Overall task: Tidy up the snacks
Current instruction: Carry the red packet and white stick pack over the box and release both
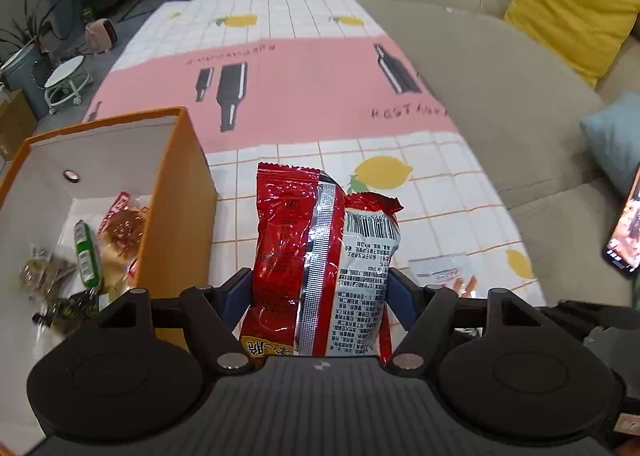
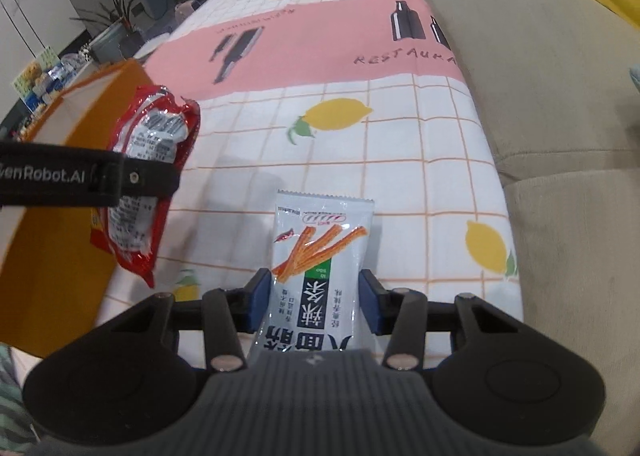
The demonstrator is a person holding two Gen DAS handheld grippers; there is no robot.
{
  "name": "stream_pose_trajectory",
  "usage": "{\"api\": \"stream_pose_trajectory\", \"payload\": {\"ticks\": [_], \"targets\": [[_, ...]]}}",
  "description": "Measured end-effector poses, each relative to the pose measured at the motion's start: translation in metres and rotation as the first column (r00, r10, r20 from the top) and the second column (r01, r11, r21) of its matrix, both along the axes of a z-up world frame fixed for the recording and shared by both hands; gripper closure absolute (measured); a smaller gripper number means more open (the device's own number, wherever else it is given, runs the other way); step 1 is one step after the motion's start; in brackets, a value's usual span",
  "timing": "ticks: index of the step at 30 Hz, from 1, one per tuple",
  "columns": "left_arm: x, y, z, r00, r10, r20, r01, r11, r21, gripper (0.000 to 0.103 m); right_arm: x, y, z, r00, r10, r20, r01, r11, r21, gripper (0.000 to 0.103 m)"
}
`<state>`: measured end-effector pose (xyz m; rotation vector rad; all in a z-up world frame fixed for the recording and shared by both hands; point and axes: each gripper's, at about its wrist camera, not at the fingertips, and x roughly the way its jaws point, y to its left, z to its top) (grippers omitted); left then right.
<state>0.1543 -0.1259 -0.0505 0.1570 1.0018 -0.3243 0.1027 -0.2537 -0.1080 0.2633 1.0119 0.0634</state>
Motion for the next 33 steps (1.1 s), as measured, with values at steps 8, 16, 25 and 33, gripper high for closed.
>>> {"api": "stream_pose_trajectory", "payload": {"ticks": [8,16,25,33], "targets": [[-0.027,0.028,0.04,0.998,0.036,0.055,-0.03,0.994,-0.107,0.022,-0.026,0.022,0.031,0.998,-0.027,0.056,0.026,0.999,0.027,0.058],[-0.039,0.063,0.075,0.992,0.064,0.105,-0.042,0.98,-0.195,0.022,-0.033,0.054,0.069,0.99,0.005,0.138,-0.013,0.998,0.062,0.058],[-0.029,0.115,0.089,0.98,0.132,0.146,-0.108,0.981,-0.161,0.022,-0.021,0.091,0.115,0.97,0.066,0.232,-0.097,0.987,0.125,0.058],[-0.005,0.155,0.09,0.982,0.129,0.138,-0.113,0.987,-0.117,0.022,0.007,0.126,0.132,0.958,0.139,0.252,-0.187,0.966,0.177,0.058]]}}
